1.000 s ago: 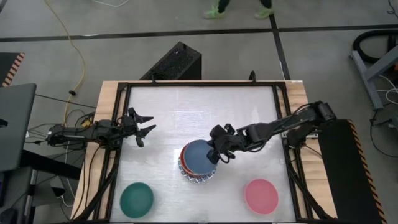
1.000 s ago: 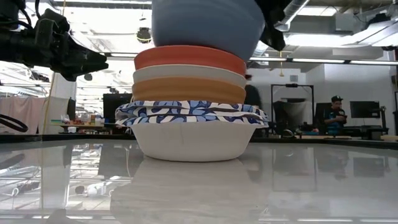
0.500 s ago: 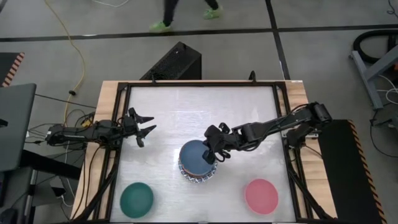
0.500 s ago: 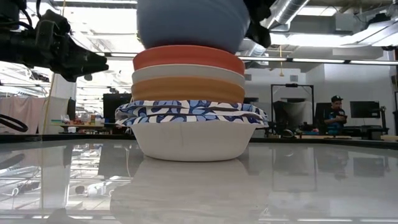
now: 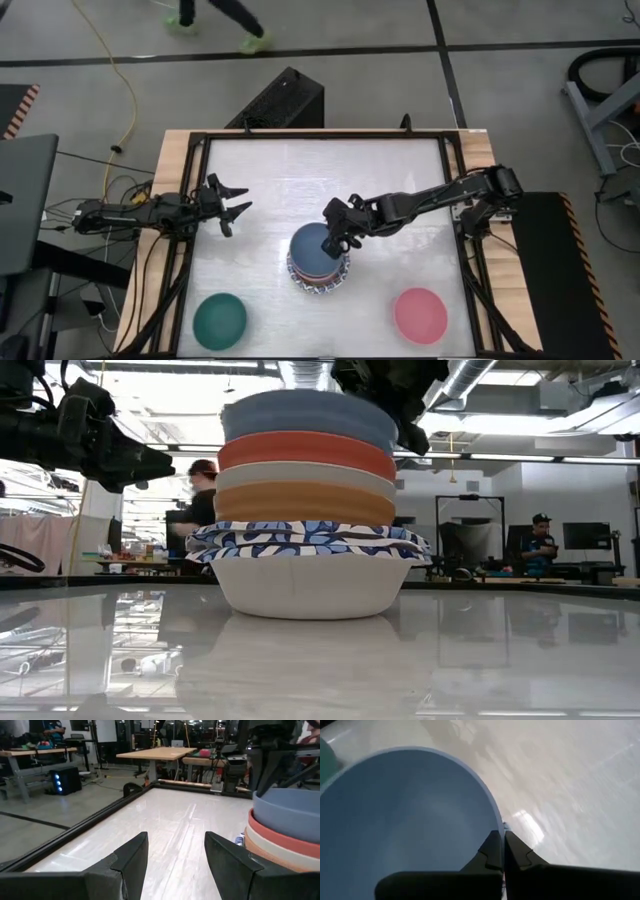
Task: Nest bowls inside each other by size order
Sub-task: Stack the blue bowl into the red bowl
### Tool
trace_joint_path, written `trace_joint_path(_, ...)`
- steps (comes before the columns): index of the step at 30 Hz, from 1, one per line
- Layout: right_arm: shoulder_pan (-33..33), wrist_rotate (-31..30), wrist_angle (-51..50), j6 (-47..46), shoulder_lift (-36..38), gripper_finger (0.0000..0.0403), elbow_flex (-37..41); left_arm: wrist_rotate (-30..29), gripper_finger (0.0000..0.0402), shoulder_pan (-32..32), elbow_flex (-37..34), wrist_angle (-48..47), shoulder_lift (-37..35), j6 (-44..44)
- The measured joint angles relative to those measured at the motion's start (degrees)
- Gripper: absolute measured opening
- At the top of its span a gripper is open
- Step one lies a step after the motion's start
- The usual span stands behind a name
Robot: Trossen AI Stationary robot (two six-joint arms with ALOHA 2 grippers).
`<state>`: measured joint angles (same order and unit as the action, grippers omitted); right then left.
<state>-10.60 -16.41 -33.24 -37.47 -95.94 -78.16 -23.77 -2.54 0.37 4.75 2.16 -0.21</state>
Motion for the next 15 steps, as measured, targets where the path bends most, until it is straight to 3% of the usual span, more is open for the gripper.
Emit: trace_joint_path(15,0.09,0.27,-0.54,-1.73,0.0,0.0032,-0.01,-0.02,0.0185,-0.01,0.01,0.11,0.07,0.0)
